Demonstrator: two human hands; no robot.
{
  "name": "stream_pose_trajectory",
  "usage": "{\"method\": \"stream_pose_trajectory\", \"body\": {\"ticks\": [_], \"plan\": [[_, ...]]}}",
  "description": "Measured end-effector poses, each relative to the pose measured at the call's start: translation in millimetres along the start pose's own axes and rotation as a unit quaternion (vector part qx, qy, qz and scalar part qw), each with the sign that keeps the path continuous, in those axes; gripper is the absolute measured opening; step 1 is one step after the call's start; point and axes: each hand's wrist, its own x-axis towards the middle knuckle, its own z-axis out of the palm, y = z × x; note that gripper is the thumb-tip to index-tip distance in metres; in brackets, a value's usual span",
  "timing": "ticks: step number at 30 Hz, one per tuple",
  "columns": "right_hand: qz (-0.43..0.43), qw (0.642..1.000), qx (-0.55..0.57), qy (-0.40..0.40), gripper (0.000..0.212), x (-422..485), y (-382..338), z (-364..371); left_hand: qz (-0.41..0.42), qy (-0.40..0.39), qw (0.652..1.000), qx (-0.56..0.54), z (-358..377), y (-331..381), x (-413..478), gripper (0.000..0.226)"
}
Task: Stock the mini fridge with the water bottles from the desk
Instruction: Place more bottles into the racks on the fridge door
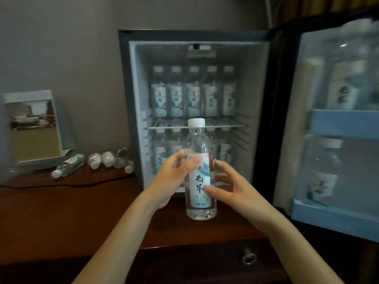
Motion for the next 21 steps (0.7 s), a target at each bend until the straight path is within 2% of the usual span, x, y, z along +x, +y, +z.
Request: {"method": "stream_pose_trajectory", "body": {"ticks": [4,8,12,14,18,21], "plan": [[-0.028,0.997,0.004,0.069,0.054,-42,1,-47,0.023,-0.101,0.994,-0.025,67,6,13,0.040],[-0.030,0.991,0.007,0.129,0.058,-77,-2,-88,0.045,-0.168,0.984,-0.039,121,9,25,0.038],[-0.045,0.983,-0.007,0.180,0.058,-104,-1,-122,0.078,-0.213,0.973,-0.037,162,10,36,0.054],[-0.055,0.976,-0.025,0.209,0.061,-116,3,-137,0.106,-0.207,0.973,-0.012,179,14,42,0.053],[-0.072,0.953,-0.085,0.283,0.064,-132,10,-164,0.178,-0.139,0.973,0.040,206,24,52,0.030],[-0.077,0.938,-0.108,0.320,0.070,-140,14,-185,0.225,-0.095,0.968,0.064,221,28,60,0.024]]}}
